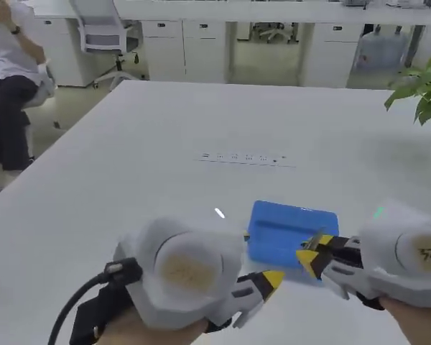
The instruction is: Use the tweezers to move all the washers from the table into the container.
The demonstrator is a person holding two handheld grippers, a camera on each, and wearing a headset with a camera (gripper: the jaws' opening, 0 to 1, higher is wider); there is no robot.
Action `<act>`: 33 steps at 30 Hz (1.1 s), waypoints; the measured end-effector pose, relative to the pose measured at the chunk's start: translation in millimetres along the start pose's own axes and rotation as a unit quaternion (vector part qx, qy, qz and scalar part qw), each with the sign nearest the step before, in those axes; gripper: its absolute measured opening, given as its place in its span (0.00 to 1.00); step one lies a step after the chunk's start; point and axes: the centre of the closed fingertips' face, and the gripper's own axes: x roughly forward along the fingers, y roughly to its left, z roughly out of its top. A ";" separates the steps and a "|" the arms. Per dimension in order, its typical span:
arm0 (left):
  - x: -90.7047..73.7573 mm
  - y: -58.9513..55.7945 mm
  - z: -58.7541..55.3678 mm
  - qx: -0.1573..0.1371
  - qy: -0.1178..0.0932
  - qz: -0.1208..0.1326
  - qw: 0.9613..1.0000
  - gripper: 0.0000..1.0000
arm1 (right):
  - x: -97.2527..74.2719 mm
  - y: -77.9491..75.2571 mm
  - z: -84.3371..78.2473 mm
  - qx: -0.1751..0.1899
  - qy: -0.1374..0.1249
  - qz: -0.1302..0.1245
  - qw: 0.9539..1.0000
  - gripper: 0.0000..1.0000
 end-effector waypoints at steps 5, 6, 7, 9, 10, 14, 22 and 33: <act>4.8 -13.2 6.7 0.025 -0.003 -0.028 0.999 0.18 | -1.7 20.0 -13.4 -0.041 0.025 0.010 0.999 0.04; 6.4 -15.9 6.8 0.030 -0.003 -0.033 0.999 0.17 | -2.4 24.5 -16.5 -0.041 0.028 0.013 0.999 0.04; 7.7 -18.1 5.7 0.031 0.000 -0.038 0.999 0.17 | -2.2 27.1 -19.2 -0.042 0.031 0.014 0.999 0.04; 10.3 -25.7 3.2 0.027 0.001 -0.050 0.998 0.15 | -1.9 32.7 -26.7 -0.054 0.044 0.016 0.997 0.04; 11.3 -28.7 2.4 0.022 0.000 -0.055 0.998 0.14 | -1.8 35.1 -29.7 -0.060 0.049 0.016 0.997 0.04; 14.8 -44.6 -2.8 0.040 0.007 -0.080 0.996 0.08 | -0.3 41.8 -39.9 -0.077 0.065 0.017 0.995 0.04; 25.0 -59.6 -17.3 0.083 0.022 -0.125 0.988 0.00 | -0.6 42.1 -57.0 -0.111 0.094 0.014 0.989 0.04; 50.3 -63.8 -64.9 0.132 0.073 -0.177 0.973 0.00 | 8.5 36.6 -105.3 -0.134 0.152 0.012 0.979 0.06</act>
